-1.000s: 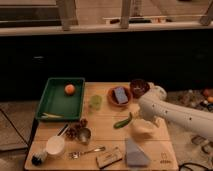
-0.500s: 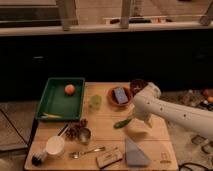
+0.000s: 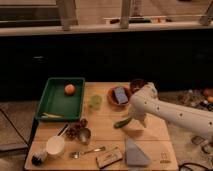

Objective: Place pepper in metal cup

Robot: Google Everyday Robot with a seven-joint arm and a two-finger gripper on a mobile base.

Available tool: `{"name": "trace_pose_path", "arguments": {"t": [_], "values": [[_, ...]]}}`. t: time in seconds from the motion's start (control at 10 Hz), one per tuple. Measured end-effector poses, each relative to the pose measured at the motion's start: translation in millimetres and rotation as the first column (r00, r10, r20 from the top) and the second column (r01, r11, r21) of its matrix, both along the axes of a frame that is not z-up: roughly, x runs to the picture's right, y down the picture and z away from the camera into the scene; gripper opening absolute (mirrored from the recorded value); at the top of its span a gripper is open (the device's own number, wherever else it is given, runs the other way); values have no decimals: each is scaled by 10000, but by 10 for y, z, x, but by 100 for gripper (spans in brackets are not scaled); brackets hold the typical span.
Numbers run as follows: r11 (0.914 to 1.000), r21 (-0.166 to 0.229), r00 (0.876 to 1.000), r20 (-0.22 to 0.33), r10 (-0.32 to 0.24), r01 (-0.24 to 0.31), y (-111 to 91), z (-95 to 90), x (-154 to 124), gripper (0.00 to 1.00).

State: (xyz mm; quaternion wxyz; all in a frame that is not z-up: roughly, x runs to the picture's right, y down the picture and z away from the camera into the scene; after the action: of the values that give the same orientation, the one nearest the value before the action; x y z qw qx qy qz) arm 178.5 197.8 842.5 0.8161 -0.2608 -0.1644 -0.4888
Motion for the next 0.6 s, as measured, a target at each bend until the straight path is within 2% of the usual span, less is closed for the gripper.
{"name": "trace_pose_path", "arguments": {"t": [0.1, 0.3, 0.5, 0.6], "values": [[10000, -62, 10000, -14, 77, -77, 13, 55, -24, 75], [9991, -293, 9995, -129, 291, -294, 40, 156, -23, 53], [9985, -398, 9992, -149, 372, -377, 44, 208, -41, 35], [9982, -396, 9989, -184, 433, -440, 35, 221, -24, 23]]}}
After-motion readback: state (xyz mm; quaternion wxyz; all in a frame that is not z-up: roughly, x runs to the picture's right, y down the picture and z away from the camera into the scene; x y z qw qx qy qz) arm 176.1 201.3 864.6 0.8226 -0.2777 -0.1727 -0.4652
